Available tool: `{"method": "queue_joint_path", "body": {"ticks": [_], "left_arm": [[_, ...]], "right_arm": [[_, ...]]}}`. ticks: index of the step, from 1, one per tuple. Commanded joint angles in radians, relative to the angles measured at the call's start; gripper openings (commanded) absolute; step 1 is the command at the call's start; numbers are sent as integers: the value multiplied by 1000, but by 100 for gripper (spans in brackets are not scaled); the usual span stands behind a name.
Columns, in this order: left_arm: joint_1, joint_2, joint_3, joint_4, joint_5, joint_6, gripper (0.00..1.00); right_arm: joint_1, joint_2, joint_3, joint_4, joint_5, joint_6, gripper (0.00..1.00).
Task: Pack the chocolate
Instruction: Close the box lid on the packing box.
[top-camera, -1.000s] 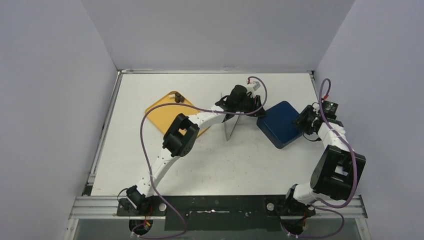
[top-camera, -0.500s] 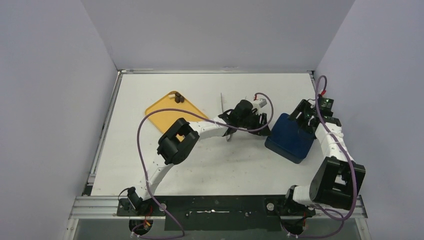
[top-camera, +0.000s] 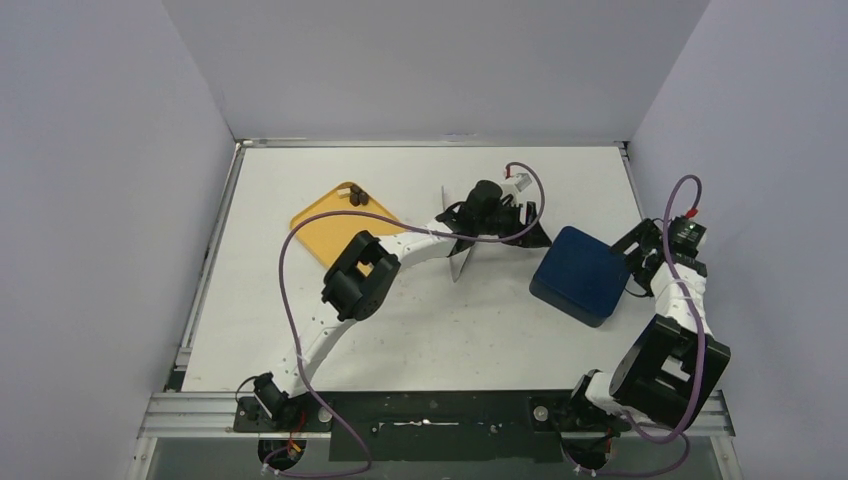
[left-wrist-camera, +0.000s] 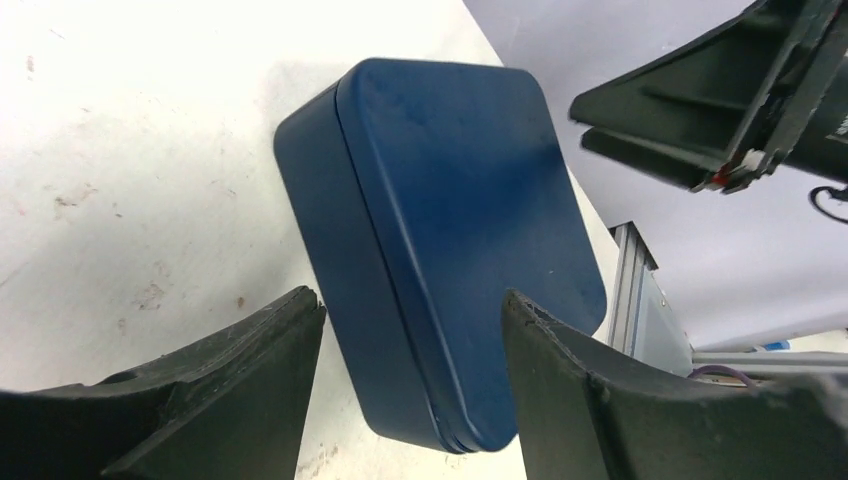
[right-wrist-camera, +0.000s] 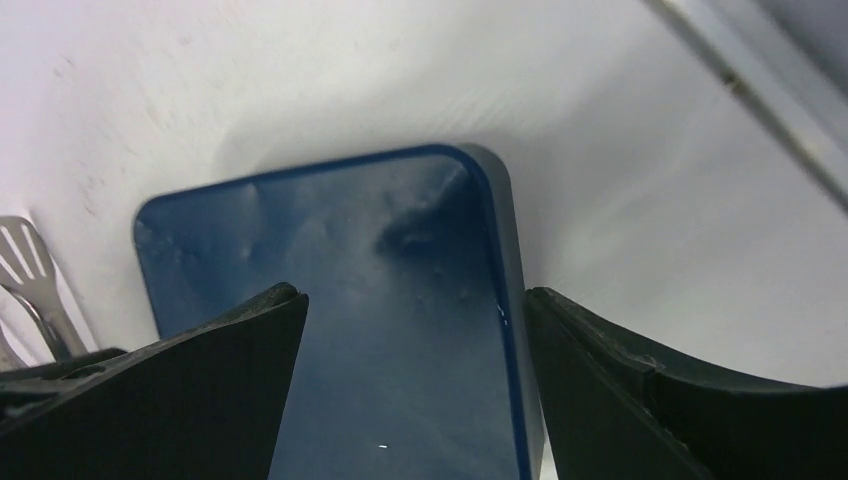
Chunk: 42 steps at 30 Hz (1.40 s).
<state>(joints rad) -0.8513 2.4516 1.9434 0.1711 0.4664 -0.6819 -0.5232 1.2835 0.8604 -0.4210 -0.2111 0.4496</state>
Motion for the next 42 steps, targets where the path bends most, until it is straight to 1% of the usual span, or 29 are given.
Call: {"method": "queue_joint_path", "body": {"ticks": [1,3,4,8,9,12,15,16,18,21,23,25,28,29,31,32,33,35,38,39,41,42], "left_arm": [[-13,89,62,62,91,-54,63],[-23,109,66,57,96,-53,62],[-29,117,65,55,101,-52,62],[-57,137,46,47,115,-45,55],[-62,139,39,51,118,-46,53],[-76,137,24,56,118,-42,47],[-84,128,12,41,104,-20,40],[-86,126,6,31,96,-10,35],[-87,123,-15,27,89,3,29],[-87,124,-66,27,71,6,23],[-88,129,-102,28,58,0,14],[-89,136,-134,52,58,-15,10],[-86,135,-146,64,70,-31,10],[-86,129,-140,59,70,-32,13],[-84,113,-119,27,68,-16,35],[-83,104,-104,8,65,-2,41],[-81,91,-92,-14,62,12,45],[-75,71,-70,-53,59,33,49],[-59,37,-60,-86,43,47,53],[-51,26,-60,-94,38,47,55],[-32,6,-61,-97,31,45,57],[-24,-5,-60,-100,23,47,57]], "right_arm": [[0,33,-62,92,-105,5,78],[9,37,-79,111,-153,2,71],[17,37,-82,116,-170,-1,66],[76,-3,-83,120,-208,-20,37],[99,-10,-77,114,-206,-26,32],[154,0,-66,84,-180,-34,21],[170,10,-84,82,-164,-32,16],[172,12,-90,82,-152,-38,16],[178,23,-102,76,-123,-50,16],[194,48,-121,73,-70,-66,22],[231,58,-123,64,-20,-69,25],[293,50,-97,51,19,-77,23],[340,10,-47,48,30,-66,13],[341,3,-30,42,26,-63,12],[341,7,4,22,30,-61,13],[341,10,15,13,37,-60,18],[339,7,20,8,45,-58,22],[333,-3,11,7,68,-52,30],[298,-14,-14,11,69,-50,34],[281,-18,-18,8,63,-54,37],[233,-32,-17,-2,63,-56,51],[211,-43,-18,-6,62,-55,56]]}}
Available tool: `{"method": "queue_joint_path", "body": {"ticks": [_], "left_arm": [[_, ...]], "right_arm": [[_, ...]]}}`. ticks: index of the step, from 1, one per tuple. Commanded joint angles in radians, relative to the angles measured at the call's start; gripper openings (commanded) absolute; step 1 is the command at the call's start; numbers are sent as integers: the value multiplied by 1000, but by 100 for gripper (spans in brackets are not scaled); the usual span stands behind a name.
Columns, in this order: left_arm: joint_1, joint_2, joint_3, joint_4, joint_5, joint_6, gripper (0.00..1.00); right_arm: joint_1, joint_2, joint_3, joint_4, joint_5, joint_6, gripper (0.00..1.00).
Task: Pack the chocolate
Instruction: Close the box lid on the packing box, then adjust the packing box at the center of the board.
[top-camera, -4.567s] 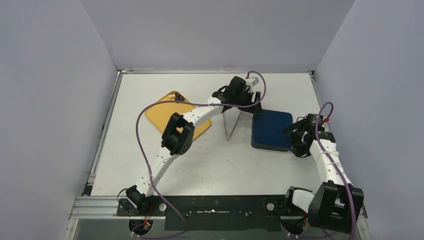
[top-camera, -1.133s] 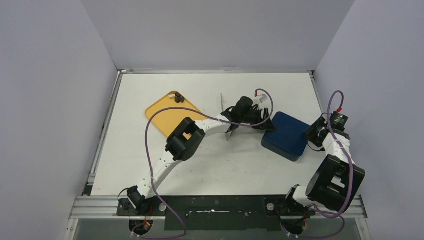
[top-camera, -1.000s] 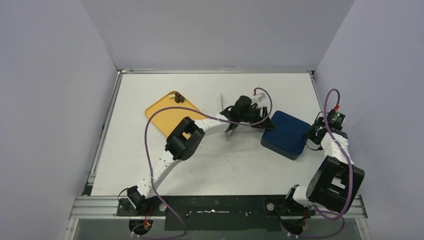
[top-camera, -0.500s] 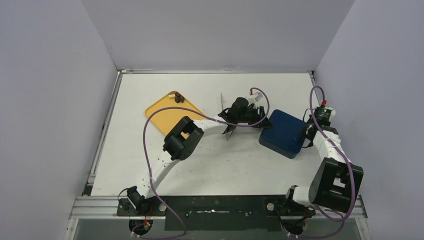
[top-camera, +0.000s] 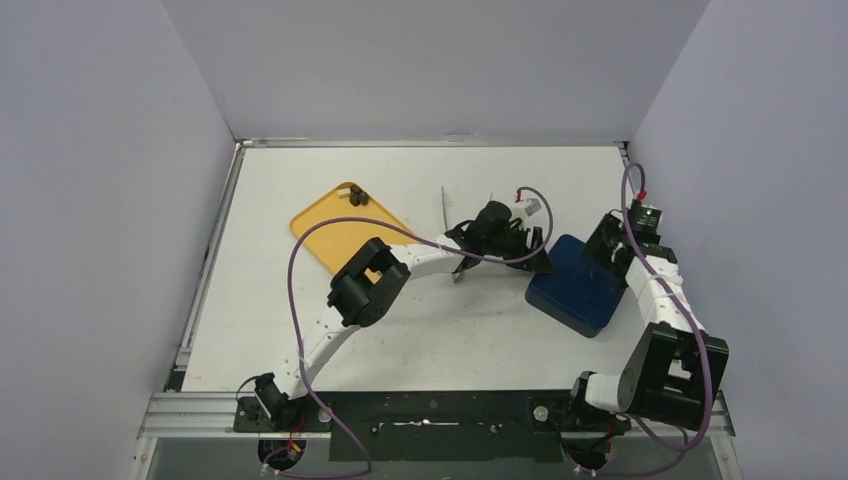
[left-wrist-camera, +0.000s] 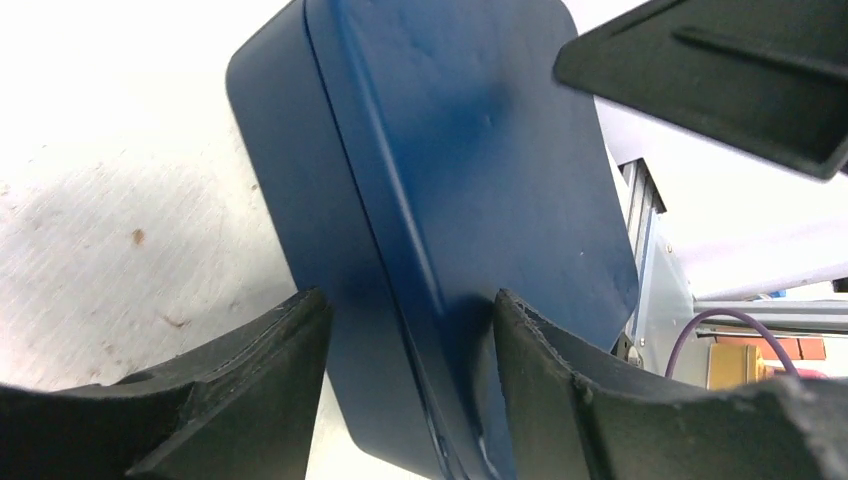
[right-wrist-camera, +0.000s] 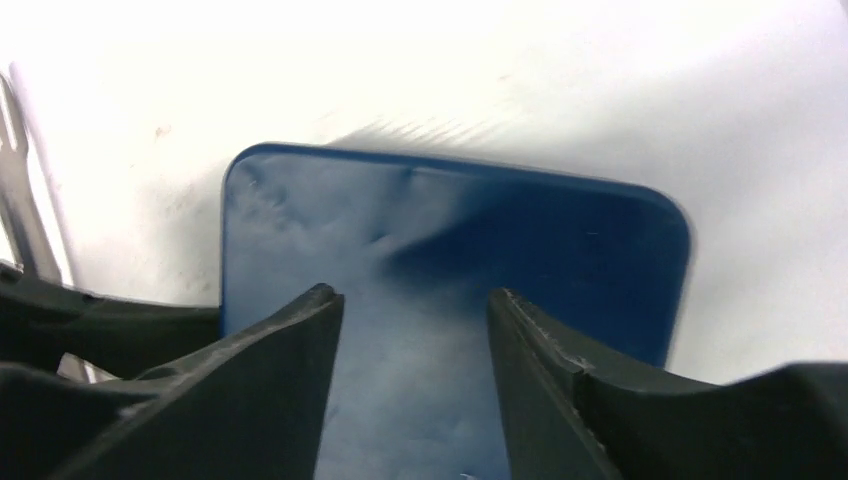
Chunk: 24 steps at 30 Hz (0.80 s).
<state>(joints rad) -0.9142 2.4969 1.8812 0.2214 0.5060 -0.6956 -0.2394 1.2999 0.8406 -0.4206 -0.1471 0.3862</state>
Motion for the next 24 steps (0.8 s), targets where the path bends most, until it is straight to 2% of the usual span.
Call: {"method": "queue_joint_path", "body": {"ticks": [1,5,7,9,11,13,15,19,24], "left_arm": [[45,-57,4,-159,-29,64,56],[59,-77,28,-213,-81,95,41],[60,-81,39,-253,-96,110,35],[60,-84,52,-275,-98,120,33],[58,-94,54,-286,-98,132,35],[56,-107,56,-292,-95,140,44],[57,-118,59,-289,-82,140,51],[58,-130,73,-293,-64,130,57],[61,-152,93,-313,-80,134,60]], "right_arm": [[-101,-68,-1,-8,-7,13,60],[-209,-85,-52,9,-77,46,74],[-234,-84,-85,30,-114,57,76],[-241,-79,-112,51,-140,67,76],[-243,-72,-131,77,-162,77,74],[-242,-62,-143,112,-215,81,70],[-243,-63,-154,159,-280,79,61],[-247,-58,-141,194,-358,92,50],[-269,-55,-107,182,-383,78,50]]}}
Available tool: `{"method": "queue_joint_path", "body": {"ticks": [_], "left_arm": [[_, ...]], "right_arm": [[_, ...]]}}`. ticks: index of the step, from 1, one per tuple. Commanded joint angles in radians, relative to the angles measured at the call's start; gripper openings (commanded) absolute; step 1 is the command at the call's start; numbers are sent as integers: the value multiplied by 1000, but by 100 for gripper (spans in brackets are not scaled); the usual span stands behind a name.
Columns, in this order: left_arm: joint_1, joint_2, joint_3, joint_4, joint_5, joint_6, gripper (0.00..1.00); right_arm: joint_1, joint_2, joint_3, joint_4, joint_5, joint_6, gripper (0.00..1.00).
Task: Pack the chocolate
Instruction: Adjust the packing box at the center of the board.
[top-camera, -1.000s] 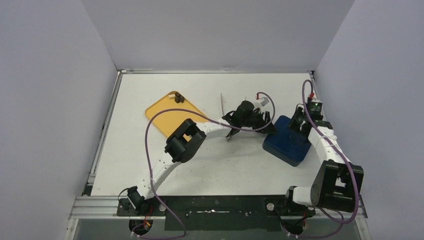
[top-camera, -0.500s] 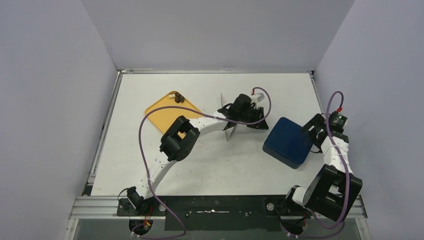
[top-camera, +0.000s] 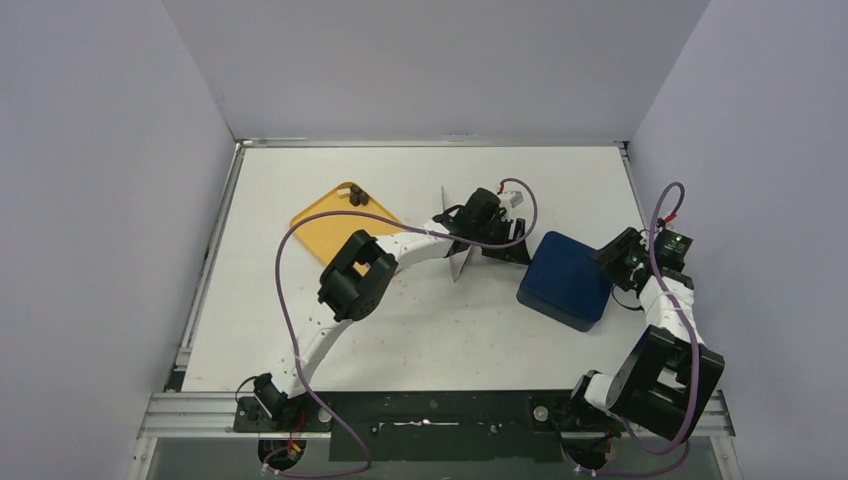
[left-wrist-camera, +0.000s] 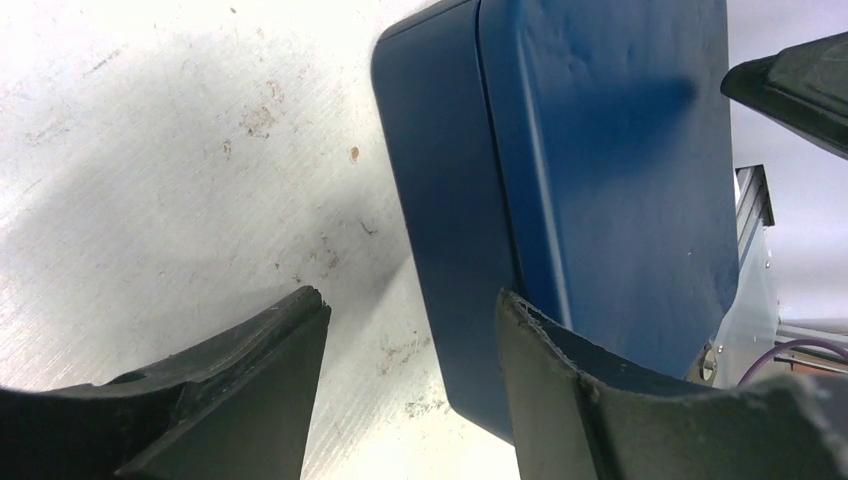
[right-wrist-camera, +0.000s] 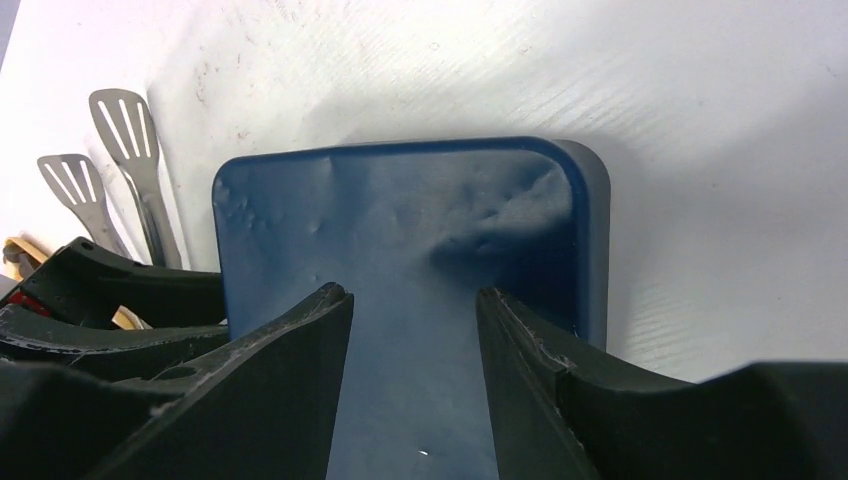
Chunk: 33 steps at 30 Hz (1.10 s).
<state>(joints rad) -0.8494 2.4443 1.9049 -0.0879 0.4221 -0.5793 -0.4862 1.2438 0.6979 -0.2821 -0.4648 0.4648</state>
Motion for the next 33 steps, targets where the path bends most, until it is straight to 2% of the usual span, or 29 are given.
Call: {"method": "queue_joint_path", "body": {"ticks": [1,3,5,6,10,14,17,19,21,23,27,33], "left_arm": [[-4,-104,76,-10,0,17,60],[-2,-115,91,-30,-24,12,60],[-2,-131,93,-30,-36,12,62],[-3,-139,93,-26,-37,11,62],[-10,-158,89,-2,-31,4,63],[-28,-139,98,3,-20,1,62],[-46,-103,117,-38,-32,13,60],[-53,-75,129,-128,-54,34,60],[-53,-65,96,-135,-54,35,61],[-58,-68,33,-74,-18,4,60],[-71,-62,-10,-57,-9,5,46],[-64,-69,-77,-30,-8,-5,17]], "right_arm": [[-27,0,42,29,-55,-8,49],[-36,-3,65,-22,-8,-29,55],[-43,-16,82,-68,54,-44,69],[-47,-27,87,-83,81,-52,73],[-69,-50,78,-114,146,-55,80],[-78,-19,22,-89,83,-33,82],[-81,-13,-22,-35,6,-13,77],[-80,-28,-45,13,-60,3,72],[-81,-45,-55,38,-109,14,63],[-81,-59,-61,53,-138,28,52],[-80,-68,-84,97,-198,51,37],[-79,-72,-117,130,-241,48,32]]}}
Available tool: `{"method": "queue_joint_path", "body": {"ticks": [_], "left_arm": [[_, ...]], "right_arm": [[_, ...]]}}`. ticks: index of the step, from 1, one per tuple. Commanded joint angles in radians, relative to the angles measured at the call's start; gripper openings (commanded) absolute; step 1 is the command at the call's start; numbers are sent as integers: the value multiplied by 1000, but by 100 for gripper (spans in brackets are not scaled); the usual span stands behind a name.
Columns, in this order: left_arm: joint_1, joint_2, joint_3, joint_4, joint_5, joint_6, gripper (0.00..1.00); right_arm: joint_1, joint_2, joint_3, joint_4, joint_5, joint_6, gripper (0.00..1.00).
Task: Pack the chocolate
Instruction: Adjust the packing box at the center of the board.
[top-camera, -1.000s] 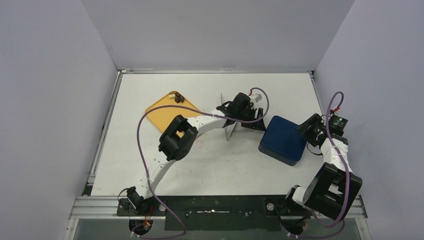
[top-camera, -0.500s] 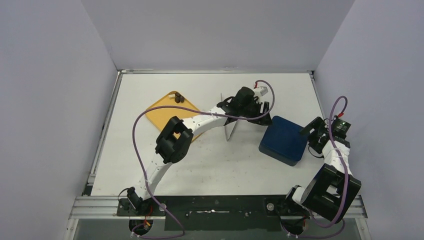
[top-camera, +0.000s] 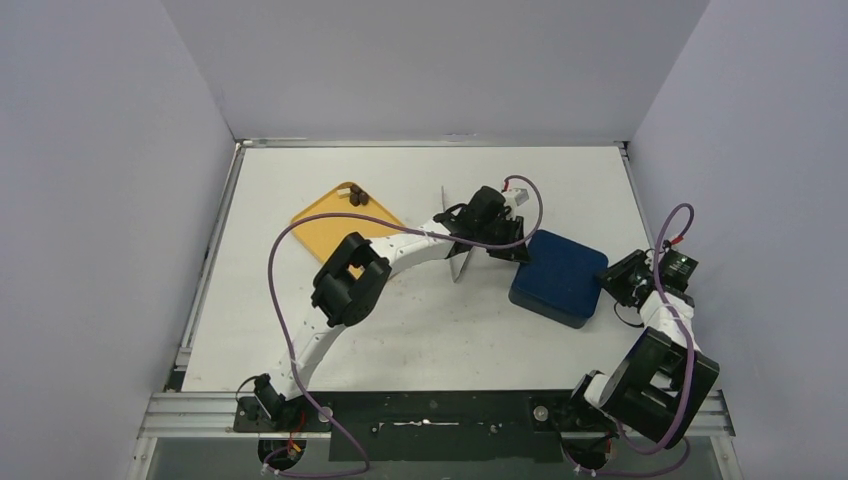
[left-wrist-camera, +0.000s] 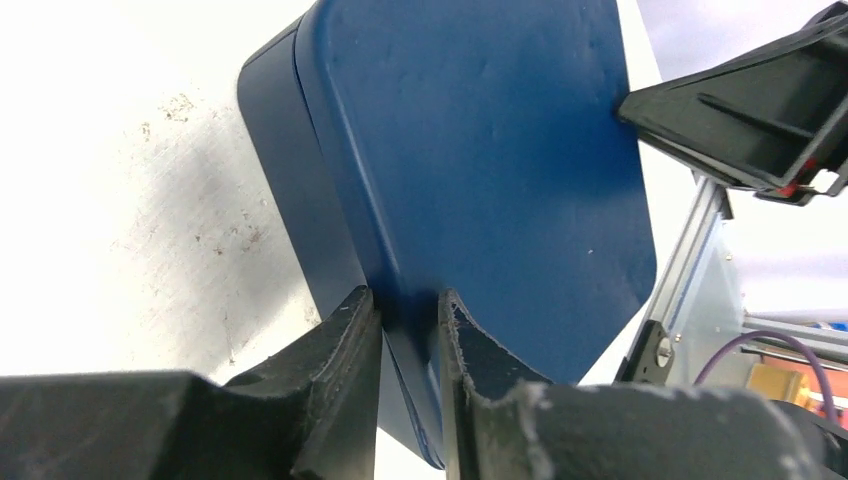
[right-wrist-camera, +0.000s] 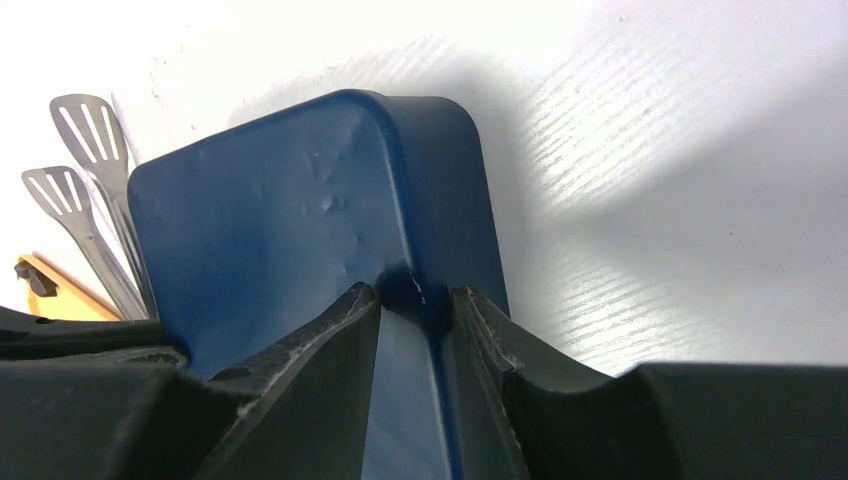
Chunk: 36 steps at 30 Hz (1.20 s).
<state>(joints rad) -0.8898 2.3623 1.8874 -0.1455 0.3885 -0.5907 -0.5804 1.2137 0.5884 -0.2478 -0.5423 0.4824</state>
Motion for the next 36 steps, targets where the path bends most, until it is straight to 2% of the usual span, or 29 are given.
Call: {"method": "queue_joint_path", "body": {"ticks": [1,4,9,14,15,16,17,19,23,31,33,36], "left_arm": [[-23,15,-72,36,26,2,15],[-23,19,-90,49,27,-6,5],[-21,13,-82,46,17,-7,0],[3,22,-78,65,40,-27,0],[6,22,-66,61,51,-30,6],[7,20,-52,49,56,-30,22],[6,14,-35,37,56,-24,33],[6,1,-10,27,58,-24,41],[6,2,42,40,116,-50,48],[6,-1,77,62,188,-86,56],[8,-6,75,100,226,-121,56],[5,-17,65,171,264,-169,50]], "right_arm": [[14,-42,-12,106,-177,29,32],[14,-48,-17,123,-204,29,32],[12,-82,4,107,-176,22,32],[13,-118,21,94,-155,5,19],[12,-124,18,100,-160,8,18],[12,-127,15,96,-156,9,18],[12,-125,15,85,-150,10,19],[12,-99,16,65,-140,3,24],[10,-75,8,57,-128,-2,37],[-6,-70,22,66,-142,11,30],[-31,-58,-9,127,-213,57,32],[-63,-51,-76,290,-326,149,35]]}}
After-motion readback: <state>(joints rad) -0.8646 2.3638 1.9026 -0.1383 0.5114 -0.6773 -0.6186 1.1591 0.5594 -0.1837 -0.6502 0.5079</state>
